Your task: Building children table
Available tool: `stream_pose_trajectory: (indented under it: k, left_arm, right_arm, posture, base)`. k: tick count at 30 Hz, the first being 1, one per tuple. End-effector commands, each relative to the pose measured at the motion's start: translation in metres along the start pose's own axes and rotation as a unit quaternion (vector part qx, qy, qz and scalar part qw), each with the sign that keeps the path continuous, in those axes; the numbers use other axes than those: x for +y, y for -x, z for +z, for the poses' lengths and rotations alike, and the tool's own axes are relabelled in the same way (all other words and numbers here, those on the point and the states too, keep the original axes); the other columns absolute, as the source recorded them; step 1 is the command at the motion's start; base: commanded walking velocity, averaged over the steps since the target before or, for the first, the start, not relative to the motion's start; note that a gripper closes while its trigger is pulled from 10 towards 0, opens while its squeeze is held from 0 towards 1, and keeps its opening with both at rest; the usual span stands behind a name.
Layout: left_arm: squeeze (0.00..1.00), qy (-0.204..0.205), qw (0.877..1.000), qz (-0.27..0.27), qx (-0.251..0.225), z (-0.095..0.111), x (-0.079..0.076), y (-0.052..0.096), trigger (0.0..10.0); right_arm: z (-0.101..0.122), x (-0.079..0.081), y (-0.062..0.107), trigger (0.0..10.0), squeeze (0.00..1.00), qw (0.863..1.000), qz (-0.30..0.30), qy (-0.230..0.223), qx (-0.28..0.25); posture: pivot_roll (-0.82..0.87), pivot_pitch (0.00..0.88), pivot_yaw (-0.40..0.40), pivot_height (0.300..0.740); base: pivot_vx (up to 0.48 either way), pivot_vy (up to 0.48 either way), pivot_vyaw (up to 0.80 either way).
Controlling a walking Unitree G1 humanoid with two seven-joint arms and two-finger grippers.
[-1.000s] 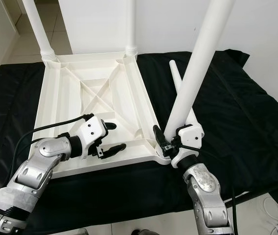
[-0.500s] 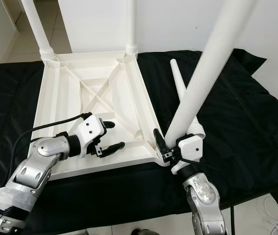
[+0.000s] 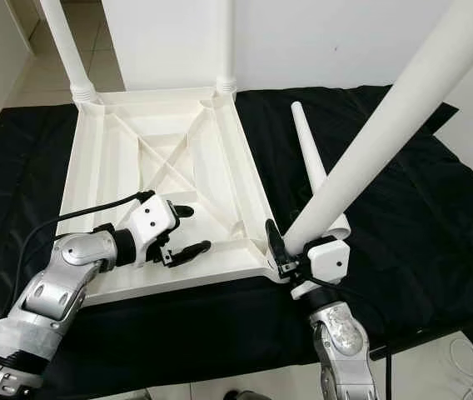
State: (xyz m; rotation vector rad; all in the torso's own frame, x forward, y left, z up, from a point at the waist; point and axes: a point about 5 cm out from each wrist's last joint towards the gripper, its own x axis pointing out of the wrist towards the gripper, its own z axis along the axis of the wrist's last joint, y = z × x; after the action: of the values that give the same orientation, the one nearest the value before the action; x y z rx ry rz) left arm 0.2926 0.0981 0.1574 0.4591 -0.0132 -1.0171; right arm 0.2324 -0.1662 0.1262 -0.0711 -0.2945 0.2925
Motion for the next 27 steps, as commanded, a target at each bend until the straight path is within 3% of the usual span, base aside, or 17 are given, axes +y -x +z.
stream_pose_trajectory:
  k: [1,6,13,27]
  left_arm:
    - [0.00,-0.005,0.999,0.045,0.008,-0.001,0.006,0.001,10.0]
    - [0.00,-0.007,0.999,0.045,0.006,0.001,0.007,0.001,10.0]
    - [0.00,-0.007,0.999,0.048,0.005,0.001,0.007,0.000,10.0]
    - [0.00,-0.008,0.999,0.049,0.004,0.001,0.006,0.000,10.0]
  right_arm:
    - [-0.041,-0.004,0.022,10.0,0.00,0.992,-0.025,-0.023,0.123]
    - [-0.041,-0.004,0.007,10.0,0.00,0.985,0.005,0.019,0.174]
    - [-0.031,0.000,-0.002,10.0,0.00,0.982,0.075,0.073,0.159]
    - [-0.041,-0.018,0.003,10.0,0.00,0.982,-0.019,-0.010,0.187]
  posture:
    - [-0.02,0.098,0.012,0.740]
    - [-0.02,0.097,0.010,0.740]
    - [-0.02,0.096,0.005,0.740]
    - [-0.02,0.098,0.006,0.740]
  base:
    - [0.000,0.000,0.00]
    - [0.000,0.000,0.00]
    - [0.000,0.000,0.00]
    - [0.000,0.000,0.00]
